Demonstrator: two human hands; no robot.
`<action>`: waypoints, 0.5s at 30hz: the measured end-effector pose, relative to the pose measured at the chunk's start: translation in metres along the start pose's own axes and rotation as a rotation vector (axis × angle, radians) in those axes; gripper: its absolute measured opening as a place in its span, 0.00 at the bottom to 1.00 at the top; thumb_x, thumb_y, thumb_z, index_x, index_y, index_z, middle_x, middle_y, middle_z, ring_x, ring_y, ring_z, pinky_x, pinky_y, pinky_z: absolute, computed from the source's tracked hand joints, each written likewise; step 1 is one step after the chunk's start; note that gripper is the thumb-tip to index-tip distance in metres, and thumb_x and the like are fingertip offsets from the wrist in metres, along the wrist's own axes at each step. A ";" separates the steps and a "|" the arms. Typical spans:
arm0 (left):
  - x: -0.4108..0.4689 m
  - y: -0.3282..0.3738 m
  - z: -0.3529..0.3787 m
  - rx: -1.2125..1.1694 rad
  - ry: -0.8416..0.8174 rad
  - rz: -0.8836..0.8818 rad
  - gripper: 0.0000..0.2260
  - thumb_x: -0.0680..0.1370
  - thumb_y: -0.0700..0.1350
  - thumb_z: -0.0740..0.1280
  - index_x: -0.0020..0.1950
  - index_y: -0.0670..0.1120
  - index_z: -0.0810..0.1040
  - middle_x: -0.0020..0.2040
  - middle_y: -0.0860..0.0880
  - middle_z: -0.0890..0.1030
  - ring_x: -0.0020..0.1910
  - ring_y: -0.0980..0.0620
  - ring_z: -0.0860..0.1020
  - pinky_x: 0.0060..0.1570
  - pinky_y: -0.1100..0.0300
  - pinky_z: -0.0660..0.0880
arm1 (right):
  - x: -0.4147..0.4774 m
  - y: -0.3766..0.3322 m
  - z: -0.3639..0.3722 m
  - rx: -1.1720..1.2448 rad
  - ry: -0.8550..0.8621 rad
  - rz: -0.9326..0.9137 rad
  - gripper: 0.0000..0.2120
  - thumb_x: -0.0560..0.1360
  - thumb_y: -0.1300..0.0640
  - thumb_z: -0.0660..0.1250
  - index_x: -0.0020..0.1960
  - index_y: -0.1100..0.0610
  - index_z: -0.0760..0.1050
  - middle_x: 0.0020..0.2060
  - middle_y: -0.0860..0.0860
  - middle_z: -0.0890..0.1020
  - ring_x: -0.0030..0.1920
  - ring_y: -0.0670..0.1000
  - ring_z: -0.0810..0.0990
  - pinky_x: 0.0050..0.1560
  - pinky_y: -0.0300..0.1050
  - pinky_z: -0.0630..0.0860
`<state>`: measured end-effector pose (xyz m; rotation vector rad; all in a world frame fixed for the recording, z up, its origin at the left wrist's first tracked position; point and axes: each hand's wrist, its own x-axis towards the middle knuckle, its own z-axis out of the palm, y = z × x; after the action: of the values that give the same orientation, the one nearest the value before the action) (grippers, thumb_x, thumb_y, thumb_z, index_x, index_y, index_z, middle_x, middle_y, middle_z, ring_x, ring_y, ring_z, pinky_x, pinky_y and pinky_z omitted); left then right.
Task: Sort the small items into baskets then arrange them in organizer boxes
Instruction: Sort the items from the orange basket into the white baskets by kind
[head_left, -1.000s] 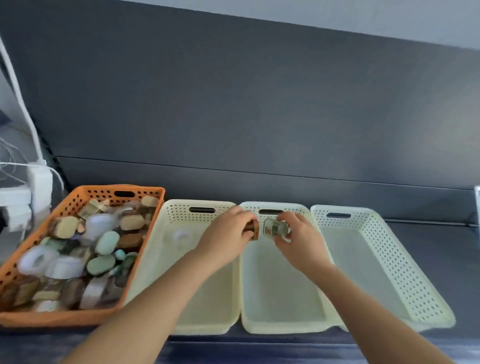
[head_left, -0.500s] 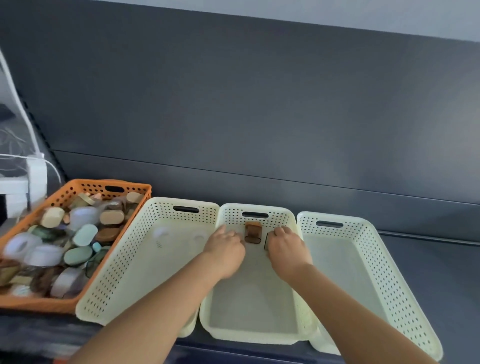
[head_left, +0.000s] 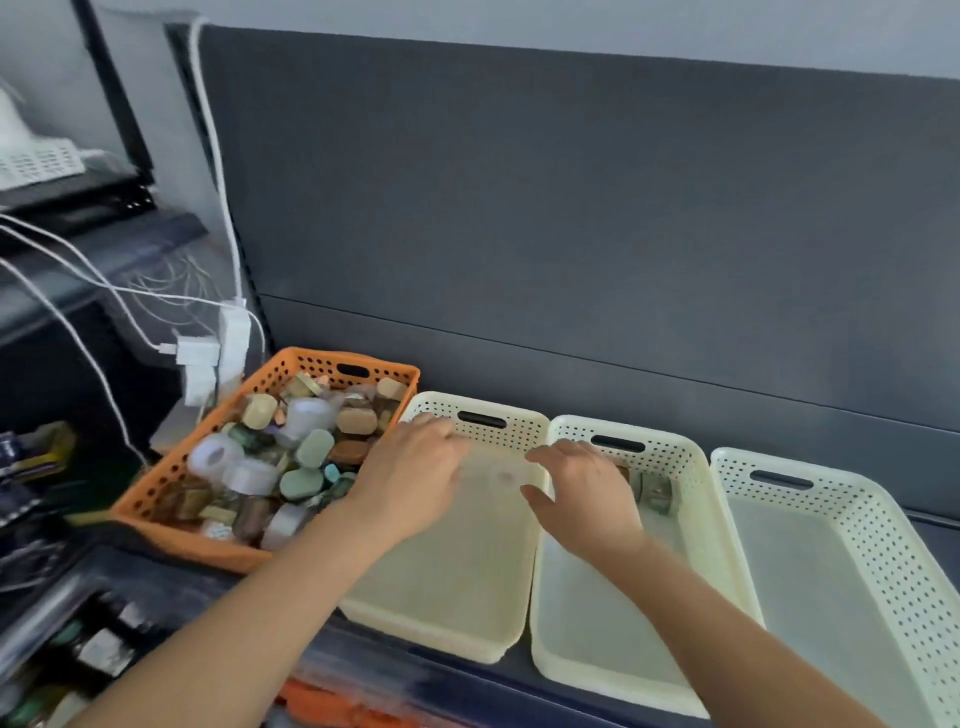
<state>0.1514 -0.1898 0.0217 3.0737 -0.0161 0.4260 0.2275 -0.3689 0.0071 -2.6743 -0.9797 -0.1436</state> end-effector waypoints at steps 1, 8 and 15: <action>-0.010 -0.014 -0.007 0.011 0.005 -0.037 0.09 0.78 0.45 0.63 0.55 0.48 0.79 0.51 0.51 0.77 0.54 0.49 0.74 0.49 0.55 0.74 | 0.004 -0.017 0.001 0.035 0.020 -0.035 0.17 0.75 0.51 0.65 0.63 0.52 0.74 0.56 0.50 0.79 0.60 0.53 0.74 0.58 0.45 0.71; -0.070 -0.112 -0.036 0.075 -0.068 -0.246 0.10 0.77 0.43 0.61 0.53 0.50 0.80 0.51 0.52 0.78 0.52 0.50 0.75 0.46 0.52 0.76 | 0.027 -0.127 0.020 0.162 0.000 -0.316 0.16 0.75 0.51 0.66 0.61 0.52 0.77 0.55 0.50 0.79 0.59 0.53 0.74 0.58 0.45 0.70; -0.101 -0.177 -0.020 0.030 -0.259 -0.211 0.16 0.76 0.40 0.63 0.64 0.50 0.76 0.58 0.51 0.77 0.59 0.50 0.72 0.58 0.53 0.72 | 0.053 -0.184 0.051 -0.180 -0.213 -0.249 0.20 0.72 0.48 0.66 0.63 0.51 0.73 0.59 0.50 0.74 0.61 0.55 0.68 0.58 0.50 0.66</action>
<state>0.0516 -0.0112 0.0072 3.0909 0.3054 0.0171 0.1491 -0.1868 0.0120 -2.7603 -1.4292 0.0037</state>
